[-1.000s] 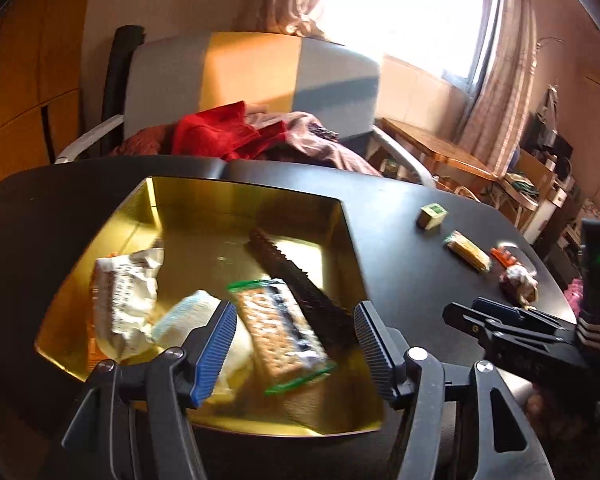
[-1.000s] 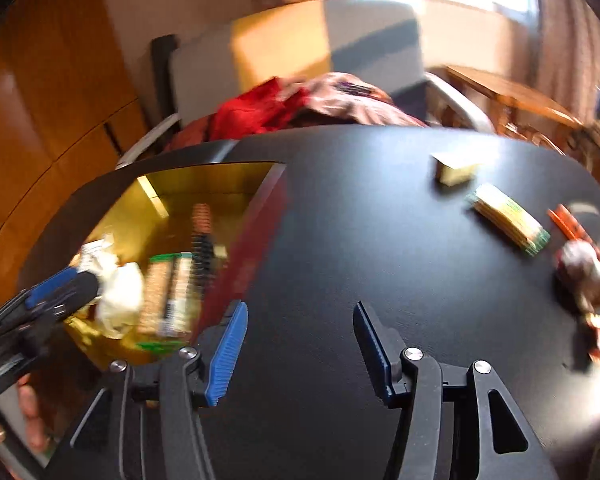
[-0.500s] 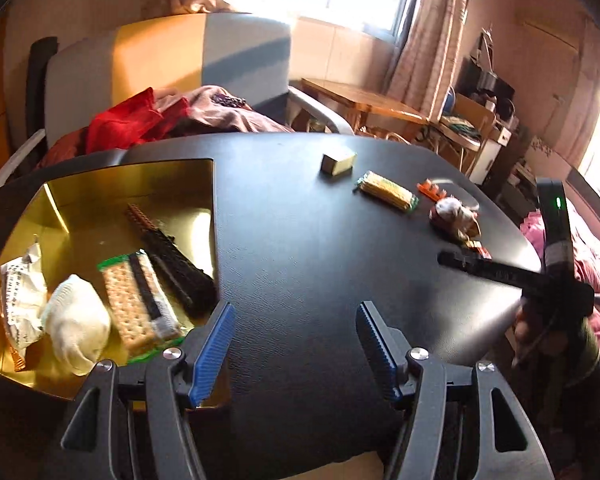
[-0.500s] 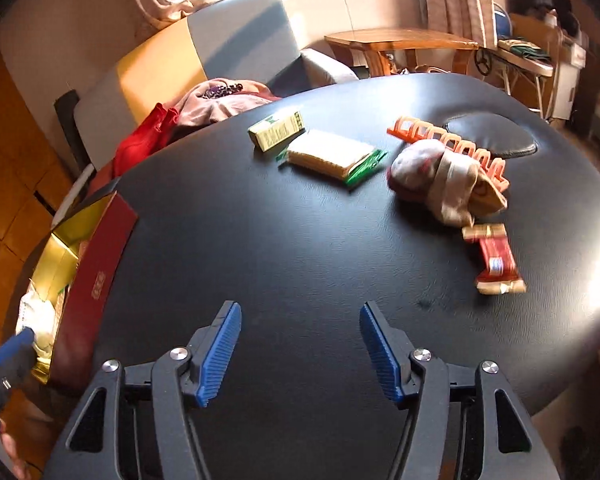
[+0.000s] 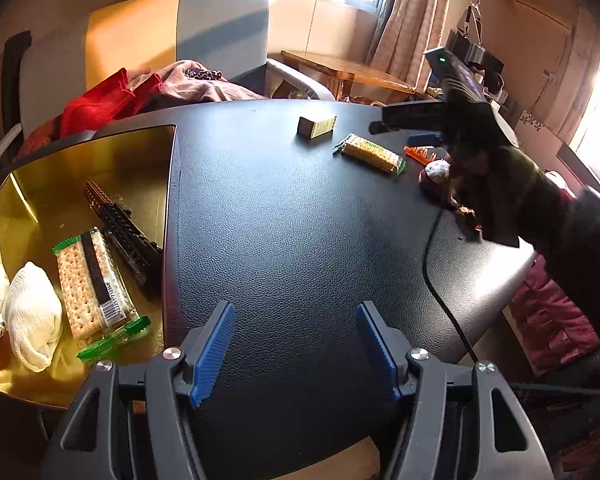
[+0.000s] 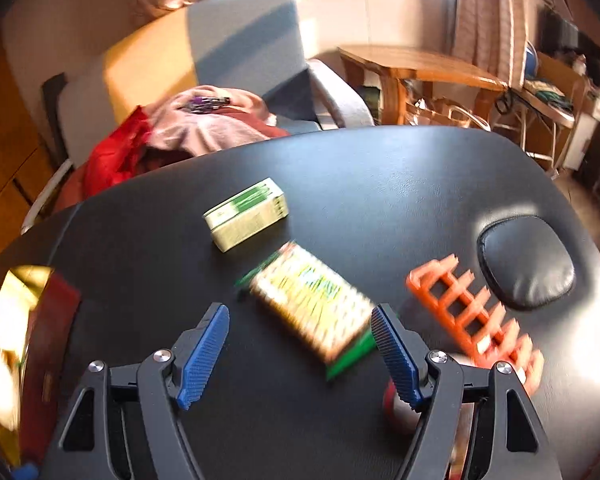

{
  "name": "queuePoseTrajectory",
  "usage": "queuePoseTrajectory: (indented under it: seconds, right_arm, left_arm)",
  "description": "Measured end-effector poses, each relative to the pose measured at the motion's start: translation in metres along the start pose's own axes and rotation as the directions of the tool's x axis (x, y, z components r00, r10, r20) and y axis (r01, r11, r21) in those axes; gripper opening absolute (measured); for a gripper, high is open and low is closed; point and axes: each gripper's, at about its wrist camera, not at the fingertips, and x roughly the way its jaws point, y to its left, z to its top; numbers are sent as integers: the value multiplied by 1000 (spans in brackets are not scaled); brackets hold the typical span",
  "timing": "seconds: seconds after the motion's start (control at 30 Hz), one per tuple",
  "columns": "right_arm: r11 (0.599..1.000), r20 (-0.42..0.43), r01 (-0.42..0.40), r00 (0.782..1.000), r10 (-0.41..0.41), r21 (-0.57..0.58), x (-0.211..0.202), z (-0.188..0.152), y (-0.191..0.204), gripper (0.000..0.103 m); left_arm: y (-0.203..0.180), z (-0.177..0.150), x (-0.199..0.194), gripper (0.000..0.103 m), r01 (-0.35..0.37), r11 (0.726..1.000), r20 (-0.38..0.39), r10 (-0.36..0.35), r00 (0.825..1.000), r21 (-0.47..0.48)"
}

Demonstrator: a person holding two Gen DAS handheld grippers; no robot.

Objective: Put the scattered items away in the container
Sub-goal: 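Move both grippers across the table toward the remaining snacks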

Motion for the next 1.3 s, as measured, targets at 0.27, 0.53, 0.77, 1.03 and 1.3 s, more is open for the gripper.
queuePoseTrajectory:
  seconds: [0.27,0.53,0.77,1.03,1.3]
  right_arm:
    - [996,-64,2,998,4,87,42,25,-11,77]
    - [997,-121,-62,990,66,35,51,-11,23,78]
    - [990,-115,-102,989,91,-94,28,-51,62,77]
    - [996,18,-91,996,90,25,-45,-75,18,79]
    - [958,73,110,988,-134,266,-102,-116,-98,79]
  left_arm:
    - [3,0,10,64,9,1000,-28,-9,1000,-8]
    - [2,0,9,64,7,1000,-28,-7,1000,-7]
    - [-1,0,2,64,1,1000,-12,-1,1000,-1]
    - [0,1,-10,64,6,1000,22,-5,1000,-11]
    - [-4,0,-13,64,26,1000,31,-26,999,-4]
